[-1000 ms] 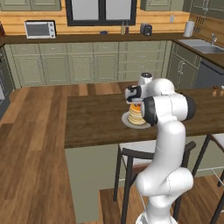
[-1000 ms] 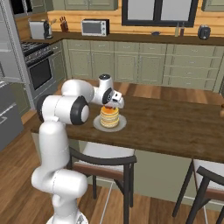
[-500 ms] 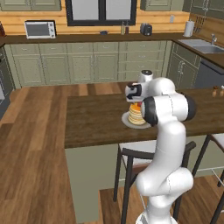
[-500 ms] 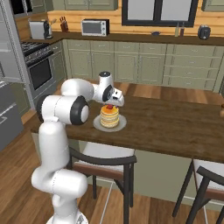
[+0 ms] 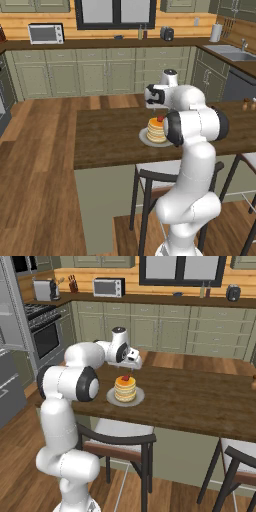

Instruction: Take the strawberry from the fridge and place it on top of the pancake, located on the dining counter.

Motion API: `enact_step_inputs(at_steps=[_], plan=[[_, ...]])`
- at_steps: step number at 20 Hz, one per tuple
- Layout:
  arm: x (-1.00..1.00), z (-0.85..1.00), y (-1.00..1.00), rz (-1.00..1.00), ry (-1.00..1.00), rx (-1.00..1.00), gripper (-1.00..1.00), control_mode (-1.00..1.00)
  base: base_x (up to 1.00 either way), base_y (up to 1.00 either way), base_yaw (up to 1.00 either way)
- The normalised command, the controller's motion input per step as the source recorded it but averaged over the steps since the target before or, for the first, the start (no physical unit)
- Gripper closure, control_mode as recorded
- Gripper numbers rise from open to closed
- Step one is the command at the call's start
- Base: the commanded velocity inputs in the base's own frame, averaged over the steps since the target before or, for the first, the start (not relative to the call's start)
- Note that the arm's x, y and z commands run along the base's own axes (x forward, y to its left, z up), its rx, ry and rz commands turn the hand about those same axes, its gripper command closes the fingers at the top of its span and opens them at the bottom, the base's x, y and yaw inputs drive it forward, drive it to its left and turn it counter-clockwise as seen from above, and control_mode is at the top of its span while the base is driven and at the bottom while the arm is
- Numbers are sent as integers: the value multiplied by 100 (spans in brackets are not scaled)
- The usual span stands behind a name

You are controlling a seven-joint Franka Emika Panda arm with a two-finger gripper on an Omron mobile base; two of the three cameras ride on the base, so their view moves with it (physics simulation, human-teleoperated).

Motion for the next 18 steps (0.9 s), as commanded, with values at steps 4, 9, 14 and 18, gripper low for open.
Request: enact_step_inputs(at_steps=[4, 9, 14, 18], plan=[[-95, 8, 0, 0, 1, 0, -100, -100, 0, 0, 0], [-100, 0, -3, 0, 0, 0, -100, -100, 0, 0, 0], [-100, 12, -51, -5, -1, 14, -100, -100, 0, 0, 0], [-48, 15, -100, -18, 3, 50, -100, -100, 0, 0, 0]])
